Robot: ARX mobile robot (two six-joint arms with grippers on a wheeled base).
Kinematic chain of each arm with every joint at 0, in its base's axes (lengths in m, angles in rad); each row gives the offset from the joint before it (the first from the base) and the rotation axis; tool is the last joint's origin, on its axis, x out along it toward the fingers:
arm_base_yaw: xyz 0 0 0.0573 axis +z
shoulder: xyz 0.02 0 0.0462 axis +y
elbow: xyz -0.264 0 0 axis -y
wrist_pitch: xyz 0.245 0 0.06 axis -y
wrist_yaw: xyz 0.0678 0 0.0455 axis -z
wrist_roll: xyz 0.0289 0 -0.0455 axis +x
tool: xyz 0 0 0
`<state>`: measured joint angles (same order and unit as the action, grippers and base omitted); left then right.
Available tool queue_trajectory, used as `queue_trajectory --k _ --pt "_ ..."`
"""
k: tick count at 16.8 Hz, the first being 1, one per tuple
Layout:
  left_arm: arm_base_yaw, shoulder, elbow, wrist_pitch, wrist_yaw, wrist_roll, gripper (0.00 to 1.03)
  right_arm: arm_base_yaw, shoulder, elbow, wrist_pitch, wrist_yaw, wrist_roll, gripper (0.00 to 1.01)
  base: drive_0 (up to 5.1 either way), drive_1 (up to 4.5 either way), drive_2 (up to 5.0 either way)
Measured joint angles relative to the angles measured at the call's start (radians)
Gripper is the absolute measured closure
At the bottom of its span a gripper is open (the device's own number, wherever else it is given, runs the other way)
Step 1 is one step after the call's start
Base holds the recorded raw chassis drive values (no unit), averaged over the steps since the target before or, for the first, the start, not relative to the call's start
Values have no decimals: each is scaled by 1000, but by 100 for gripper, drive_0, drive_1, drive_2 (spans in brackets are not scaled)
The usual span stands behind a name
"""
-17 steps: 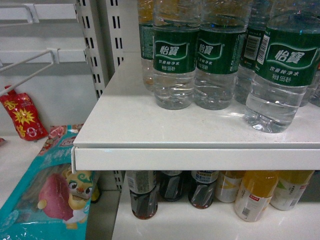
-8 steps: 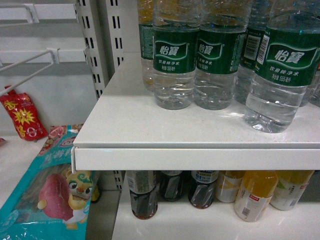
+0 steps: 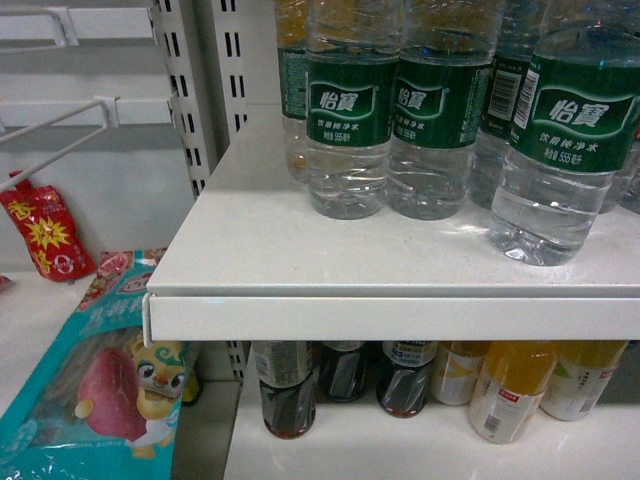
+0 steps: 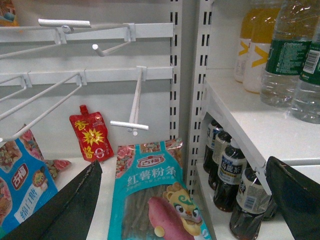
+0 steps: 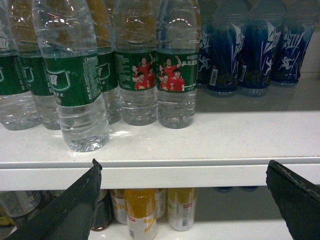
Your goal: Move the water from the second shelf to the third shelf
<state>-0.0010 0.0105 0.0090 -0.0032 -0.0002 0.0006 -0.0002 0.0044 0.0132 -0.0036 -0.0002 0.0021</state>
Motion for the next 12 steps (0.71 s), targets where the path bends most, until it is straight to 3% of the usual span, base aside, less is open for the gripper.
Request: queue_trajectory --k 12 --pt "0 0 0 1 0 0 5 0 0 0 1 0 0 3 0 0 0"
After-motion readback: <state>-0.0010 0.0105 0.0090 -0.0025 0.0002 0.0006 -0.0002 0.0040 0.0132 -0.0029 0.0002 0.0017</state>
